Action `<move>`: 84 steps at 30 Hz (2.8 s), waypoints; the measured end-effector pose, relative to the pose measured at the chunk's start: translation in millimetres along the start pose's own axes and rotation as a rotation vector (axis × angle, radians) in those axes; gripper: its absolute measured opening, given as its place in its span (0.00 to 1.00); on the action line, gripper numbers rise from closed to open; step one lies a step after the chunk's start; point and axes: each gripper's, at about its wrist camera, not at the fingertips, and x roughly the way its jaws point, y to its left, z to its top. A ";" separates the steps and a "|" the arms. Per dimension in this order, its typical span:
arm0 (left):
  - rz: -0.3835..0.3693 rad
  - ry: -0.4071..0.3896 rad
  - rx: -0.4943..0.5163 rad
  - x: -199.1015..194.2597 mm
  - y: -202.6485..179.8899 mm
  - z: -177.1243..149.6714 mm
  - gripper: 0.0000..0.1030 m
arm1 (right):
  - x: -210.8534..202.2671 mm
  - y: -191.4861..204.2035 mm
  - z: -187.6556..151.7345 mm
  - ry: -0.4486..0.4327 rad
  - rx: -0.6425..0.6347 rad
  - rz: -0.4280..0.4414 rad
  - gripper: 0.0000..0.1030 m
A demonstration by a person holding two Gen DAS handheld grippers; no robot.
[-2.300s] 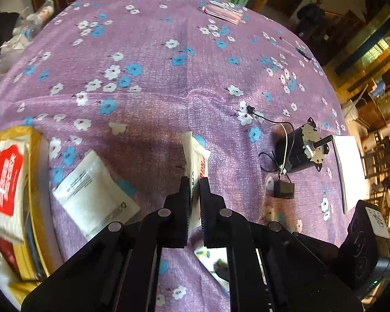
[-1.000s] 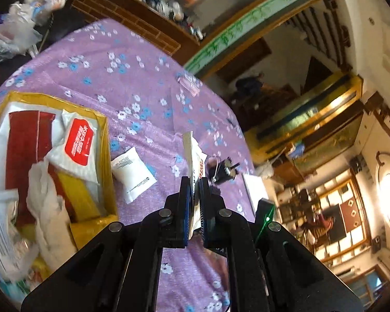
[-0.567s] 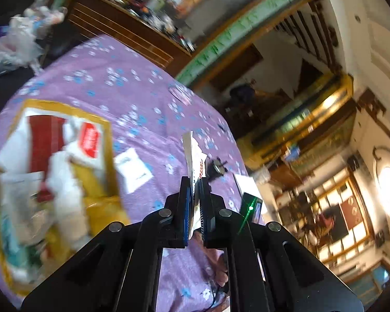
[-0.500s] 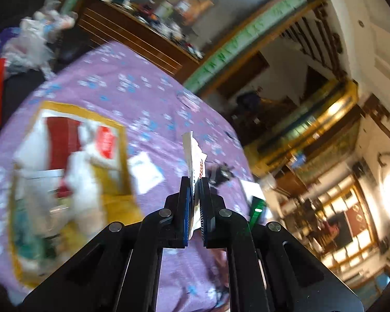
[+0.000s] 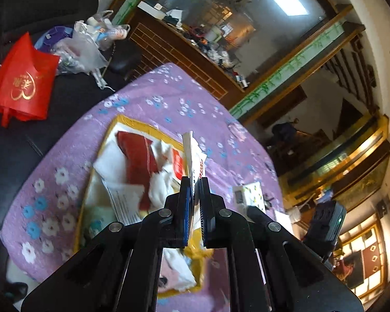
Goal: Organize soft objects
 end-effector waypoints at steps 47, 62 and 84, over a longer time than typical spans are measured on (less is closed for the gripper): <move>0.405 -0.167 0.306 -35.8 -36.1 -99.8 0.68 | -28.1 52.6 -80.8 -0.008 -0.069 0.001 0.58; 0.560 -0.125 0.392 -54.2 -56.0 -125.8 0.68 | -59.1 71.9 -106.9 -0.026 -0.059 -0.135 0.58; 0.653 -0.105 0.446 -48.0 -55.4 -140.3 0.68 | -53.3 76.3 -119.6 -0.037 -0.056 -0.176 0.58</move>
